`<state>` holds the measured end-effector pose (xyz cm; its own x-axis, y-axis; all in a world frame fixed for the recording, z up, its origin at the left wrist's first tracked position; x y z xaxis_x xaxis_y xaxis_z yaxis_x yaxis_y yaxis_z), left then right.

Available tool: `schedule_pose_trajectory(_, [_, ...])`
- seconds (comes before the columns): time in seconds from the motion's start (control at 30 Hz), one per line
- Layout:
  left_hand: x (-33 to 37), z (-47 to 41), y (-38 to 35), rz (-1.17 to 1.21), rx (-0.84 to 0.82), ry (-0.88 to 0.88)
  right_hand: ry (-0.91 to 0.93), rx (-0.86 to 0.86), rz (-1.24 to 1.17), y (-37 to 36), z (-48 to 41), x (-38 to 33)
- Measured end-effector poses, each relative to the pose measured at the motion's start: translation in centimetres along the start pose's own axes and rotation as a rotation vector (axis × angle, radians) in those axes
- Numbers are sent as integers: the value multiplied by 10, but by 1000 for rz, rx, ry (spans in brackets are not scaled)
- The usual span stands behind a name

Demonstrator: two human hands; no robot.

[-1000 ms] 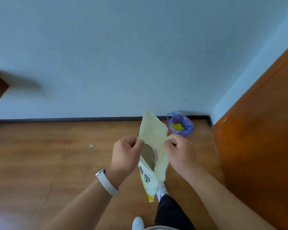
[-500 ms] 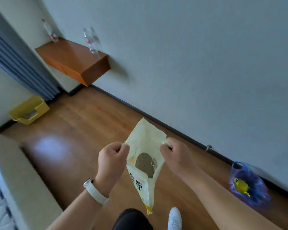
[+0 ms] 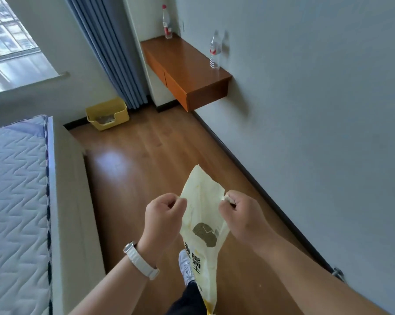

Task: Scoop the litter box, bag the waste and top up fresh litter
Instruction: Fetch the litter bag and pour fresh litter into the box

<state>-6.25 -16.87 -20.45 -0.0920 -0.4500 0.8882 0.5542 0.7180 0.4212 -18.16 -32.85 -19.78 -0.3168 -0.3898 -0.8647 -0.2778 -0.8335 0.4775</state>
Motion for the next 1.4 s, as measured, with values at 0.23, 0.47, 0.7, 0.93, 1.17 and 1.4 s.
schedule_pose_trajectory(0.23, [-20, -108, 71, 70, 14, 29, -29, -131, 73, -37, -139, -47])
schedule_pose_trajectory(0.47, [-13, -191, 152, 79, 94, -5, 77, -157, 111, -70, -243, -114])
schedule_pose_trajectory(0.7, [-44, -260, 238, 105, 277, 23, 175, -174, 94, -105, -352, -152])
schedule_pose_trajectory(0.93, [-82, -359, 287, 16, 318, 132, 195, -276, 43, -163, -487, -163])
schedule_pose_trajectory(1.17, [-106, -458, 350, 14, 371, 318, 174, -445, 41, -221, -635, -183])
schedule_pose_trajectory(1.4, [-106, -526, 414, 50, 466, 366, 268, -539, 110, -258, -735, -243])
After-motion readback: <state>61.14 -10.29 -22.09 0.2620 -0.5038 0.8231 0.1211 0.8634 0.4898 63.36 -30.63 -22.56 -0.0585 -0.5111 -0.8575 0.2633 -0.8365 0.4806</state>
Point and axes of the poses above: each hand's wrist, its own z-axis away from the middle knuckle, its own y-axis out of the back of the hand, x = y × z, the point moved 8 cm from there along -z, towards the middle knuckle, and after that the axes turned 11 degrees about -x, right-handed, at the moved point
